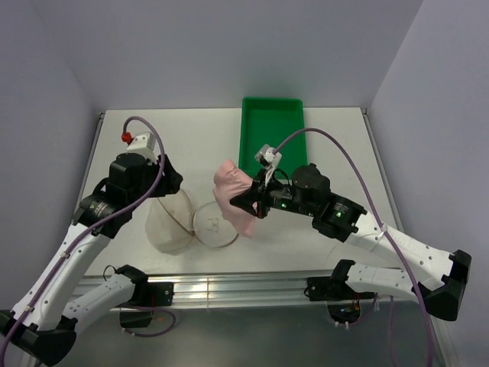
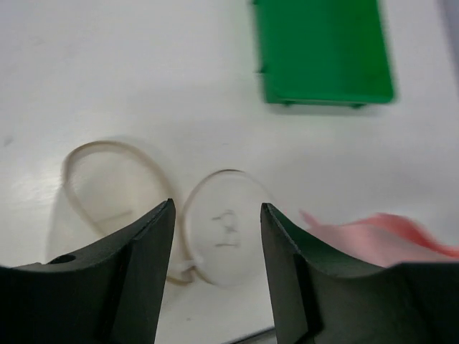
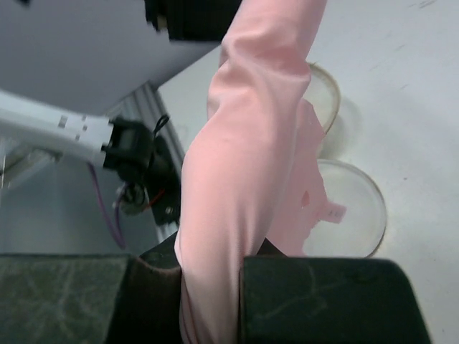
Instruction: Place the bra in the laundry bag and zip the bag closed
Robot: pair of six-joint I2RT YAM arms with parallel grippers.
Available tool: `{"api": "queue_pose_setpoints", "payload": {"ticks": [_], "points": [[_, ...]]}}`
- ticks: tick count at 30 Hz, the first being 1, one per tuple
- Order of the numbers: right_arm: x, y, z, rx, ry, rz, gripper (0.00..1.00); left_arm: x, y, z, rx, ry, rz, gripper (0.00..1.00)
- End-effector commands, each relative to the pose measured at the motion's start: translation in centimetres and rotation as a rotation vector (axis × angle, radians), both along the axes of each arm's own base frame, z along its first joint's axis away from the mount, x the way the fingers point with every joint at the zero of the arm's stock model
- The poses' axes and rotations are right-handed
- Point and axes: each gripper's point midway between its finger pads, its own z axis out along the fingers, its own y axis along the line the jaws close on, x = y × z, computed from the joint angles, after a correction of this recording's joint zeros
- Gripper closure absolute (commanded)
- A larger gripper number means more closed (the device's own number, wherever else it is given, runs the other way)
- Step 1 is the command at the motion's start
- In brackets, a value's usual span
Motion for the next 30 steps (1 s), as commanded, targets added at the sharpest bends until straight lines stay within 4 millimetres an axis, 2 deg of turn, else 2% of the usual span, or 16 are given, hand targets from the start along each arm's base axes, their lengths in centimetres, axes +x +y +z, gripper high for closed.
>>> {"api": "queue_pose_setpoints", "payload": {"ticks": [1, 3, 4, 7, 10, 12, 13, 15, 17, 23, 24, 25, 26, 29, 30], "points": [[2.8, -0.4, 4.3, 0.170, -0.016, -0.179, 1.00, 0.7, 6.4, -4.6, 0.150, 0.095, 0.334, 0.39], [3.3, -0.1, 5.0, 0.212, -0.013, -0.195, 1.00, 0.9, 7.4, -6.5, 0.151, 0.136, 0.381, 0.34], [3.5, 0.1, 5.9, 0.252, -0.015, -0.205, 1.00, 1.0, 7.4, -6.7, 0.145, 0.142, 0.385, 0.30], [3.9, 0.9, 7.2, 0.304, -0.016, -0.197, 1.00, 1.7, 7.8, -7.2, 0.127, 0.151, 0.424, 0.26], [4.4, 1.4, 7.7, 0.329, -0.028, -0.204, 1.00, 2.6, 8.4, -8.9, 0.137, 0.196, 0.455, 0.29], [4.6, 1.7, 7.8, 0.335, -0.029, -0.199, 1.00, 2.9, 9.1, -11.0, 0.166, 0.248, 0.484, 0.32], [4.4, 1.9, 8.2, 0.355, -0.034, -0.186, 1.00, 3.0, 9.3, -11.5, 0.175, 0.260, 0.494, 0.36], [4.4, 2.2, 8.0, 0.361, -0.031, -0.173, 1.00, 3.5, 9.4, -13.0, 0.168, 0.283, 0.501, 0.42], [4.5, 2.5, 7.9, 0.364, -0.025, -0.167, 1.00, 3.9, 9.0, -13.8, 0.147, 0.304, 0.492, 0.52], [4.8, 3.6, 7.0, 0.386, 0.011, -0.150, 1.00, 4.2, 8.6, -14.8, 0.145, 0.322, 0.467, 0.67], [4.9, 3.8, 7.4, 0.416, 0.017, -0.150, 1.00, 4.1, 8.5, -14.9, 0.141, 0.324, 0.459, 0.76], [5.2, 4.0, 6.8, 0.418, 0.032, -0.158, 1.00, 4.2, 8.3, -14.9, 0.134, 0.325, 0.451, 0.93], [5.5, 4.1, 6.7, 0.430, 0.039, -0.173, 1.00, 4.2, 8.0, -14.8, 0.127, 0.323, 0.437, 1.00], [6.0, 4.6, 6.5, 0.465, 0.054, -0.181, 1.00, 4.2, 6.3, -13.4, 0.046, 0.275, 0.351, 1.00], [6.1, 4.7, 6.6, 0.472, 0.052, -0.183, 1.00, 4.0, 5.1, -12.8, -0.005, 0.267, 0.300, 1.00]]}}
